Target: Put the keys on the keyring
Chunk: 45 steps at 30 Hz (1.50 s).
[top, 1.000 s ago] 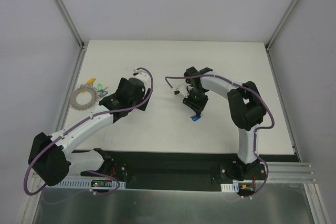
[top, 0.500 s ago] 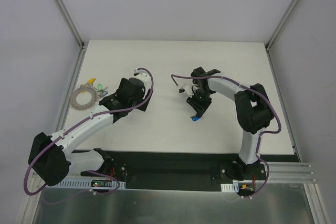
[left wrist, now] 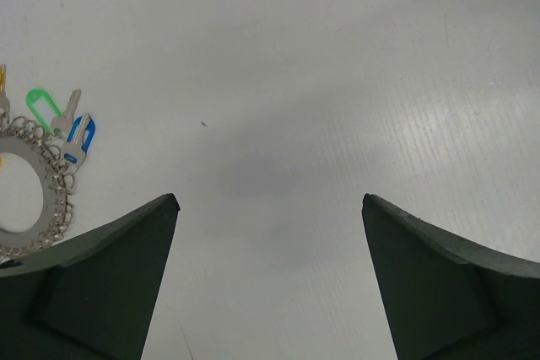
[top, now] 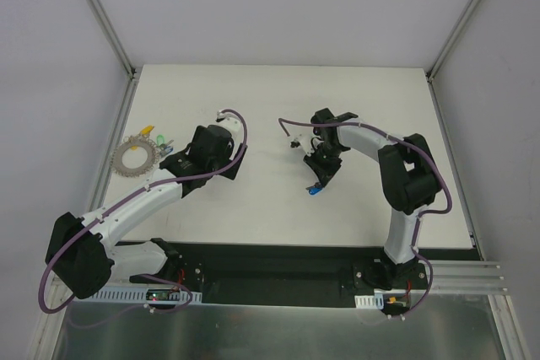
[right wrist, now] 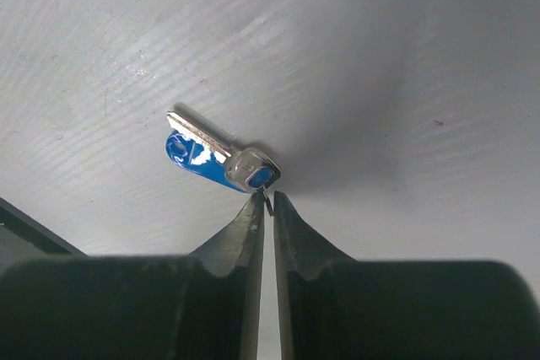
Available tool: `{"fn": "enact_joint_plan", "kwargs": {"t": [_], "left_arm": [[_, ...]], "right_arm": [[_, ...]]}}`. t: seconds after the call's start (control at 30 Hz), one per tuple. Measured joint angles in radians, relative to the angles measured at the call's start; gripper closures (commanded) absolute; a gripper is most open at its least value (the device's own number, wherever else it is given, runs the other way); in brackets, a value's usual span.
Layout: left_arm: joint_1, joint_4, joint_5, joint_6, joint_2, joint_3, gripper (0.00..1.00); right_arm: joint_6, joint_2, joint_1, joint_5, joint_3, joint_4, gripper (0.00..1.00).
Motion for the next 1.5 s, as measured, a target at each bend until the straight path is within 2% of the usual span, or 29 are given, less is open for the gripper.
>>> {"fn": "enact_joint_plan", "kwargs": {"t": [0.03,0.3,0.57,0.67,0.73,0.9,1.1,1.23,1.47,1.5], "left_arm": [[0.0,0.0,0.0,0.0,0.0,0.0,0.09],[0.0,-0.005,0.048,-0.006,0.001,0.01,0.1],[0.0,-0.003,0.195,-0.011,-0.011,0.1,0.09],[0.0,0.016,0.277,0.004,-0.032,0.14,0.07],[0.0,0.037,0.341,0.019,-0.043,0.175,0.01],[0.0,0.1,0.497,0.073,-0.048,0.265,0.01],[0.0,0.176,0.71,0.12,-0.047,0.32,0.02],[0.0,0.237,0.903,0.127,-0.029,0.336,0.06],[0.0,0.364,1.142,0.084,0.005,0.344,0.37],[0.0,0.384,1.168,0.075,0.01,0.344,0.45]], "right_arm": [[0.002,0.0,0.0,-0.001,0.0,0.001,0.99],[0.016,-0.09,0.0,-0.017,-0.016,0.018,0.99],[0.082,-0.473,0.011,-0.042,-0.076,0.164,0.99],[0.116,-0.589,0.025,-0.056,-0.095,0.24,0.99],[0.151,-0.66,0.031,-0.075,-0.123,0.315,0.98],[0.25,-0.785,0.032,-0.116,-0.18,0.466,0.98],[0.309,-0.857,0.032,-0.22,-0.18,0.576,0.98],[0.353,-0.879,0.027,-0.331,-0.18,0.612,0.99],[0.404,-0.944,0.019,-0.468,-0.182,0.65,0.99],[0.407,-0.953,0.018,-0.48,-0.183,0.652,0.99]]}}
